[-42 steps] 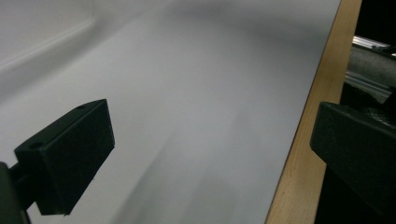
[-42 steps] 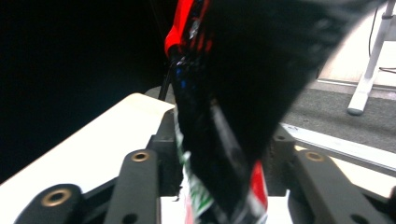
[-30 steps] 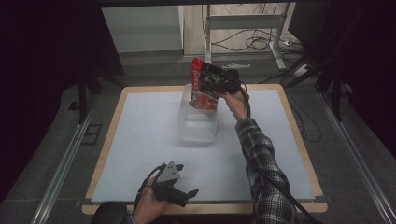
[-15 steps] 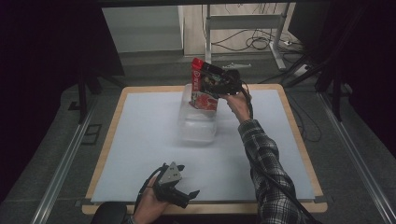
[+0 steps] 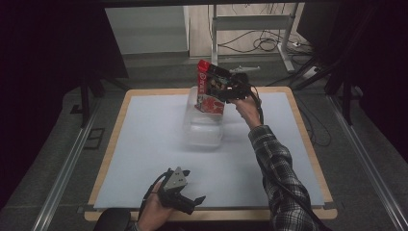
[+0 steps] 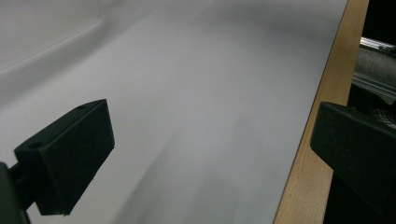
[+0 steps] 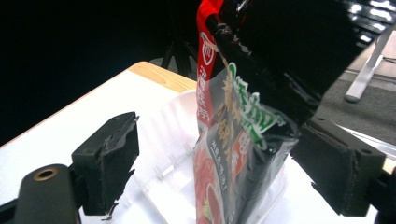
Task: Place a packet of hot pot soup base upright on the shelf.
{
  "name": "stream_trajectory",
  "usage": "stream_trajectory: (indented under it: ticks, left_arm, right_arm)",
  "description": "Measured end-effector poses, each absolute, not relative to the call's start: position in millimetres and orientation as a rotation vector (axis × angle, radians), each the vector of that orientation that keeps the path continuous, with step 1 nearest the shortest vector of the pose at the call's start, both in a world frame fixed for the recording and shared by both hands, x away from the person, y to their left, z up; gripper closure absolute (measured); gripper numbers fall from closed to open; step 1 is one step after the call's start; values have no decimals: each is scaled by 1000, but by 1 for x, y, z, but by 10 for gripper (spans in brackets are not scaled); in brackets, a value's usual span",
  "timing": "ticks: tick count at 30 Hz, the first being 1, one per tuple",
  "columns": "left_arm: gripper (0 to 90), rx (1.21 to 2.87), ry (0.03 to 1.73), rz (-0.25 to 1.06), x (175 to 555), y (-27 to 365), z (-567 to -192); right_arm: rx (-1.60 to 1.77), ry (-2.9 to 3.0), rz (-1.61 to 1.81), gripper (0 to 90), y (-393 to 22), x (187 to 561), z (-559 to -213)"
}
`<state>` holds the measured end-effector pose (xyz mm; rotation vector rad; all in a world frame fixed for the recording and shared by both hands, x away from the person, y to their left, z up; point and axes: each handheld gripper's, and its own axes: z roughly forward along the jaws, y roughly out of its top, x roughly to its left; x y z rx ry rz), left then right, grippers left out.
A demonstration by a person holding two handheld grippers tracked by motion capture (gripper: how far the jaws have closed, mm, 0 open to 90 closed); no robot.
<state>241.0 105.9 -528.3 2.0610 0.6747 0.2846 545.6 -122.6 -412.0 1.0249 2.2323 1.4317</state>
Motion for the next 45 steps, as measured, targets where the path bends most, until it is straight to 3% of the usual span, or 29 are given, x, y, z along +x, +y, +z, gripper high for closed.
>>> stream_trajectory:
  ticks: [23, 45]
  left_arm:
    - [0, 2069, 680, 286, 241, 105, -529]
    - [0, 2085, 687, 283, 242, 105, -530]
  right_arm:
    - [1020, 2277, 1412, 62, -134, 521, -408]
    - [1008, 2304, 1411, 54, -150, 481, -414]
